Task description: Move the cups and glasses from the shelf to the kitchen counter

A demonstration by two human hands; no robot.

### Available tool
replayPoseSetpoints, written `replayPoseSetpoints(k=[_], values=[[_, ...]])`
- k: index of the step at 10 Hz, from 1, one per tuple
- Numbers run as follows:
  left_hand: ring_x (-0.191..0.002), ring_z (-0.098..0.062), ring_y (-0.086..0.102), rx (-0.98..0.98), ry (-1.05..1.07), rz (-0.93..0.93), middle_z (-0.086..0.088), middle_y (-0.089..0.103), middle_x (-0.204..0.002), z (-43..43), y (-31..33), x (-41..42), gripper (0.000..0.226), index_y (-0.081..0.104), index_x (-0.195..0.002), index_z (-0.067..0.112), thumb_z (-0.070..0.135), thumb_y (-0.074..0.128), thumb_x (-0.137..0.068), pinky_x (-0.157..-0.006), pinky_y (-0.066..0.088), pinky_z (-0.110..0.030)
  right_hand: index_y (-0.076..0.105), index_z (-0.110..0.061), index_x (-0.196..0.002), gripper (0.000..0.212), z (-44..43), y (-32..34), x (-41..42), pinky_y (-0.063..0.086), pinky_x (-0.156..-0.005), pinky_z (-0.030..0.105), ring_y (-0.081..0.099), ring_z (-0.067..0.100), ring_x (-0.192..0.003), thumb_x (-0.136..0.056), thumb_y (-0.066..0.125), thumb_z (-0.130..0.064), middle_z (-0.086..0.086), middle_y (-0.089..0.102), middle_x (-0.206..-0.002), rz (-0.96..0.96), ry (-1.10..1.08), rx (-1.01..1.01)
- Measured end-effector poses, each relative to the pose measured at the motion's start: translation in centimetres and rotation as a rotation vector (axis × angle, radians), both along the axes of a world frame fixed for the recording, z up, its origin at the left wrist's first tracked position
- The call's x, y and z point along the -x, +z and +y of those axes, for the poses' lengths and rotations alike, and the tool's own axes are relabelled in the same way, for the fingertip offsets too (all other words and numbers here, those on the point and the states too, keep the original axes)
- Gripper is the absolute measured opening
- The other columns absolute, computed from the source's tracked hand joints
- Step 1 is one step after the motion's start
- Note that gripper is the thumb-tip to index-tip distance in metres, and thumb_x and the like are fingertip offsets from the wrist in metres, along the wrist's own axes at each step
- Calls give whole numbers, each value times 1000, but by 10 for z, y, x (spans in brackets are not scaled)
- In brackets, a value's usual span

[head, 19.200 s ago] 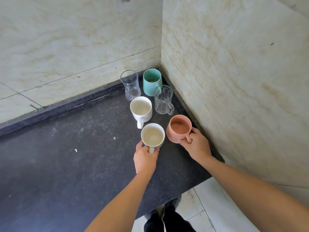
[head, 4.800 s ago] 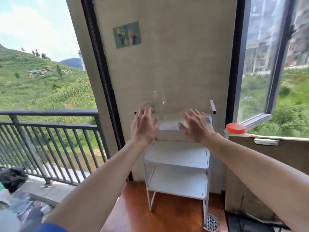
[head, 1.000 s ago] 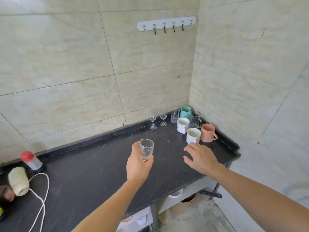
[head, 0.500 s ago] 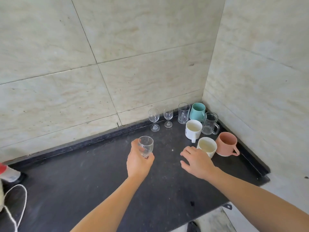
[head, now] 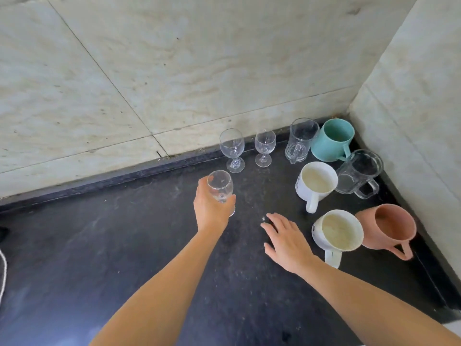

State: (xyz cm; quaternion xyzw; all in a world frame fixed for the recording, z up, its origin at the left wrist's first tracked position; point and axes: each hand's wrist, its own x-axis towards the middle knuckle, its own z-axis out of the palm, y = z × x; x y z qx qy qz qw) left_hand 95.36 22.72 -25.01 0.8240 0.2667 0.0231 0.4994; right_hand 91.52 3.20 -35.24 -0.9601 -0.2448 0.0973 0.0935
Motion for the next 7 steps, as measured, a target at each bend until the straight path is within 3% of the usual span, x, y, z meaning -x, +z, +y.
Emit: replayPoseSetpoints(k=[2,3,6,7], values=[[-84,-5,56,42,-14,9,12,55,-101,-9,-38,-49,56,43,-113,35,13,74,-71,-62,47,-22,51,-12,-127,48,-5,-28,-1,36,-105,46,39,29,-133,-88,50,-39,14,44,-142,-33,-80,-43],[-88,-8,57,41,-11,1,11,55,-102,-9,-56,-62,59,42,-117,34,15,75,-72,-73,49,-25,50,-13,-130,48,-7,-35,2,31,-109,46,33,26,-137,-91,46,-40,12,39,-147,-42,-89,-69],[-96,-16,62,43,-42,-81,8,56,-113,-4,-86,-67,64,38,-121,34,22,77,-72,-80,53,-27,51,-16,-130,51,-8,-36,-1,32,-109,45,33,24,-138,-90,43,-47,10,40,-147,-35,-94,-65],[-95,-8,59,-15,-43,-43,6,55,-119,3,-92,-54,71,36,-129,29,31,78,-72,-81,54,-31,50,-17,-130,51,-6,-33,-2,31,-109,45,31,24,-138,-90,44,-47,9,39,-147,-22,-100,-53]])
